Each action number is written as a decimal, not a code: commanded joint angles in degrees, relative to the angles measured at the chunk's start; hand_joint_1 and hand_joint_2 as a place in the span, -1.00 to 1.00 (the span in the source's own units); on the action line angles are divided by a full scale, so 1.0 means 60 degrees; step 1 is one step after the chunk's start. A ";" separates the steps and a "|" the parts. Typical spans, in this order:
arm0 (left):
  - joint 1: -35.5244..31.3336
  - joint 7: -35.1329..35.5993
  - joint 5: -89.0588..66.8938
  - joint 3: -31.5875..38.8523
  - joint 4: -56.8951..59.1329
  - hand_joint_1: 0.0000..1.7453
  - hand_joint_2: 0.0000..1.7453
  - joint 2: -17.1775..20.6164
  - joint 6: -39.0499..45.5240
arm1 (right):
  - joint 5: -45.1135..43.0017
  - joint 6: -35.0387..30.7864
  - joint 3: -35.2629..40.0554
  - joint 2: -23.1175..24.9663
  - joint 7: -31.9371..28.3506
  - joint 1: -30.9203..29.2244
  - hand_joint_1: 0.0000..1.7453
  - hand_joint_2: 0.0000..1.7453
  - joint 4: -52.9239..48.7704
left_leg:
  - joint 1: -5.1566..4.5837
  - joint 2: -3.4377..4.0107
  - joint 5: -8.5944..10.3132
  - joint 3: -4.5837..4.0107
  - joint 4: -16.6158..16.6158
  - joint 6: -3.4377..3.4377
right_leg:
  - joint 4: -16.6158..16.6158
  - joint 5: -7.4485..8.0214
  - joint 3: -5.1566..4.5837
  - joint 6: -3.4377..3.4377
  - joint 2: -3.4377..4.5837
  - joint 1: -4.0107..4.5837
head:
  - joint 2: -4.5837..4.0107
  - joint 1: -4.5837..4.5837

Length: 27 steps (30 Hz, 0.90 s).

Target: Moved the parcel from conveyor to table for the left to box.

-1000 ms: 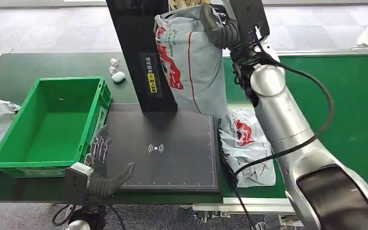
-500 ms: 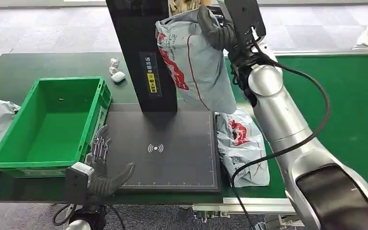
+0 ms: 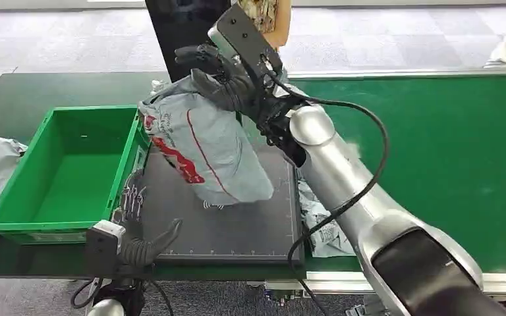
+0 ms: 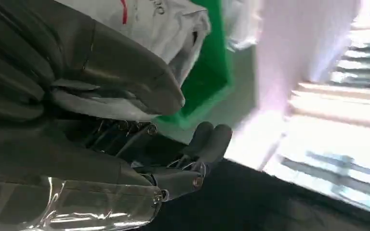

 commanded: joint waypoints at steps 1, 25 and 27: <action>-0.0016 -0.0012 -0.0034 0.0214 0.0054 -1.00 1.00 0.0432 0.0461 | -0.0422 0.0314 0.2210 0.0660 -0.0443 0.0214 1.00 1.00 0.3025 | -0.0002 0.0014 0.0000 0.0033 -0.0020 0.0002 | -0.0020 0.0005 0.0029 0.0004 0.0017 -0.0001 | 0.0000 0.0007; 0.0100 -0.0069 -0.0009 0.0436 0.0028 -1.00 1.00 0.0429 0.0629 | -0.2043 -0.1567 -0.0118 -0.1545 -0.2983 0.2364 -1.00 1.00 -0.1015 | 0.0011 -0.0079 0.0011 0.0028 -0.0017 0.0008 | -0.0049 -0.0003 0.0056 0.0010 -0.0081 0.0014 | 0.0000 0.0004; 0.0143 -0.0092 -0.0076 0.0510 -0.0058 -1.00 1.00 0.0337 0.0558 | -0.1912 -0.1964 -0.0684 -0.1840 -0.3494 0.3524 -1.00 1.00 -0.2266 | 0.0012 -0.0091 0.0013 0.0046 -0.0032 0.0011 | -0.0073 -0.0002 0.0081 0.0014 -0.0094 0.0015 | 0.0000 0.0004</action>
